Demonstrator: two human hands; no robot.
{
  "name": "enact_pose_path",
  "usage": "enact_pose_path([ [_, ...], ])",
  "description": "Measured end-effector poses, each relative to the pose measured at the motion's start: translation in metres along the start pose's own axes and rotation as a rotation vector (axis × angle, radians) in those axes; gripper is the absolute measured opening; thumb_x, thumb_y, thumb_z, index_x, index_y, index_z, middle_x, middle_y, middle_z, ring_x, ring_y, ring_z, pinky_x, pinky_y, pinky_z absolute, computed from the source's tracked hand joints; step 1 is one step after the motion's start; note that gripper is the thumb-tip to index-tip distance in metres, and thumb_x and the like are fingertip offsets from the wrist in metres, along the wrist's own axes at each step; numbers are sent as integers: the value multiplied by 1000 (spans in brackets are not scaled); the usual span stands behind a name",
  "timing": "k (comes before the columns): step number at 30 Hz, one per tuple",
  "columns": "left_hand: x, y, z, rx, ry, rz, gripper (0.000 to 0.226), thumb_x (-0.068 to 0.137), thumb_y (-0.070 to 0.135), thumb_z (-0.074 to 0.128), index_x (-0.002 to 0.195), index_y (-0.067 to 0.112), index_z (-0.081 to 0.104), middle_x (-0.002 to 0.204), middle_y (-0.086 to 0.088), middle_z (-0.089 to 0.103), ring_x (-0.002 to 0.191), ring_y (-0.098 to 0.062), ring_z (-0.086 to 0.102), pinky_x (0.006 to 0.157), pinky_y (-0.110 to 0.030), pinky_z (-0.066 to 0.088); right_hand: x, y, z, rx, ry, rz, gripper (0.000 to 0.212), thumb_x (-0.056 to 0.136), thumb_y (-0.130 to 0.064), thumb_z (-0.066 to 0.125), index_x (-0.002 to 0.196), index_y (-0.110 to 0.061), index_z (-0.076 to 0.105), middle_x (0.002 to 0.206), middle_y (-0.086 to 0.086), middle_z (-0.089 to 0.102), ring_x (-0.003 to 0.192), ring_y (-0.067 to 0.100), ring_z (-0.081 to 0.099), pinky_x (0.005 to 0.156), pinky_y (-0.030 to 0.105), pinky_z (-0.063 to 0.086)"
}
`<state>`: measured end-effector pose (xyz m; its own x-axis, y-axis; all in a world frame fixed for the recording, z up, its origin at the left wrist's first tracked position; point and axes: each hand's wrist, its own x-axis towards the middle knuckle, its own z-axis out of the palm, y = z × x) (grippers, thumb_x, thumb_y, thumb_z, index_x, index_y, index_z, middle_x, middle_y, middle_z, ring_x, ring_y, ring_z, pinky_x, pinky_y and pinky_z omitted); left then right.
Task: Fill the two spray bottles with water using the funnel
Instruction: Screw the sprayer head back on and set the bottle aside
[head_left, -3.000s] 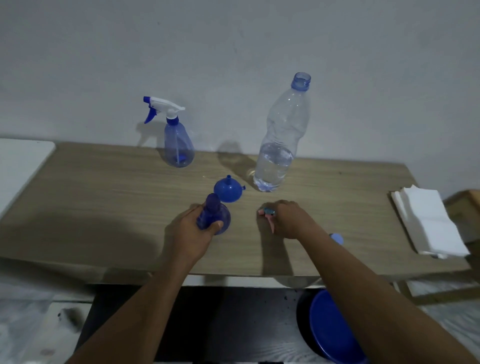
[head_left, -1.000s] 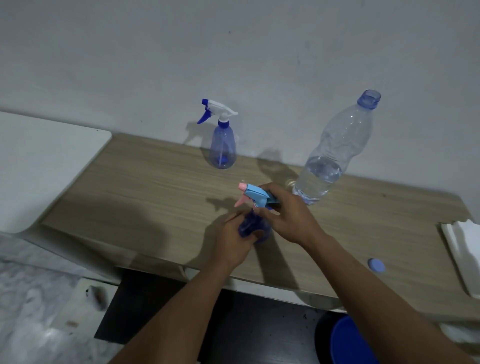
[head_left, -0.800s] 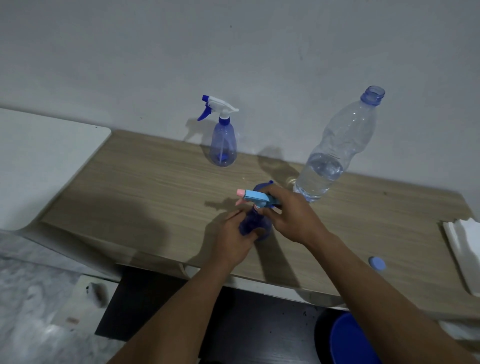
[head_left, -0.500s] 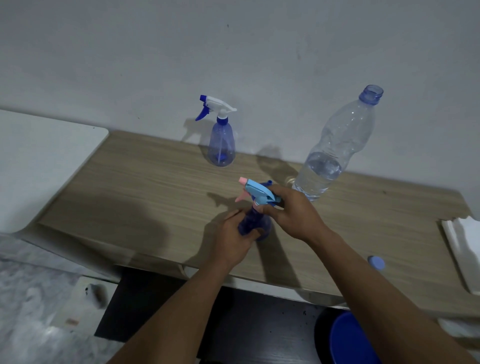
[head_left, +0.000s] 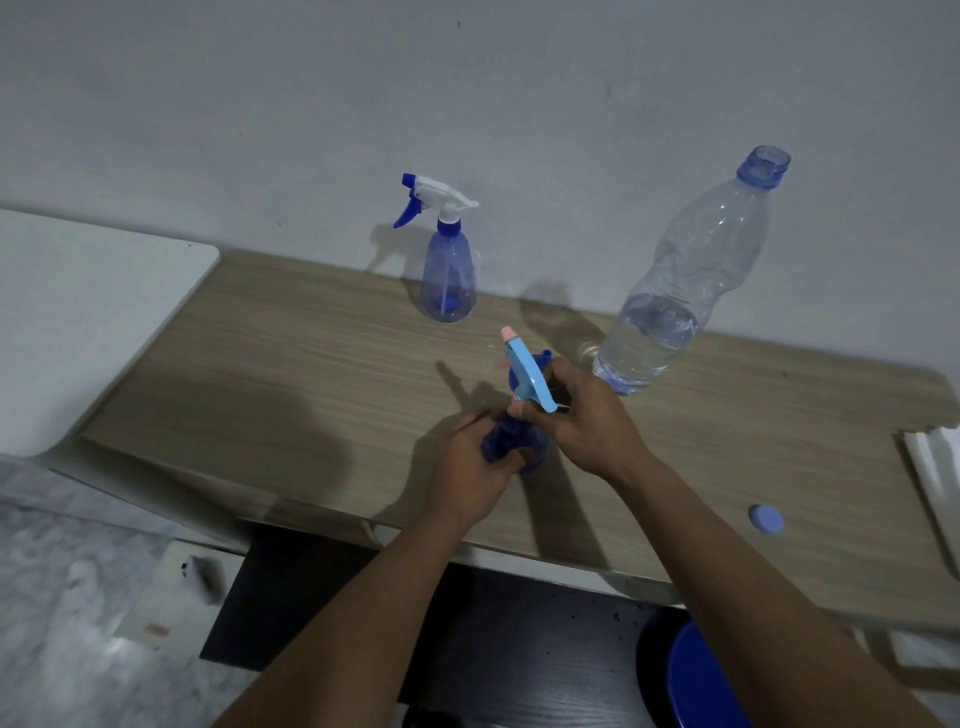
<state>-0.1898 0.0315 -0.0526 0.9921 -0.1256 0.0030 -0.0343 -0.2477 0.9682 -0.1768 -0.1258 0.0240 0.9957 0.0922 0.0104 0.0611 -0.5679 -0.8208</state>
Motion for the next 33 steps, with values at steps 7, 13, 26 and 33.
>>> enact_pose_path([
  [7,1,-2,0,-56,-30,2,41,74,8,79,108,28,72,109,6,71,99,-12,70,90,-47,57,-3,6,7,64,39,4,41,73,-33,89,101,-22,61,98,-11,71,93,1,68,78,15,53],
  [13,1,-3,0,-2,-6,6,42,73,16,83,113,25,72,110,3,67,100,-11,68,92,-41,56,-9,8,13,74,96,-40,22,89,-25,75,107,-17,65,98,-13,70,97,2,68,84,24,57],
  [26,-2,4,-4,39,-27,46,49,73,23,79,118,38,65,118,9,66,108,-8,65,96,-41,55,-16,6,26,165,221,37,28,82,-28,83,102,-26,62,93,-22,70,92,-8,66,77,12,53],
  [33,-3,7,-5,78,-33,36,51,74,28,80,124,32,66,117,12,66,108,-8,65,95,-39,56,-19,7,27,157,207,-17,22,92,-21,72,113,-20,68,96,-24,67,92,-12,64,77,5,48],
])
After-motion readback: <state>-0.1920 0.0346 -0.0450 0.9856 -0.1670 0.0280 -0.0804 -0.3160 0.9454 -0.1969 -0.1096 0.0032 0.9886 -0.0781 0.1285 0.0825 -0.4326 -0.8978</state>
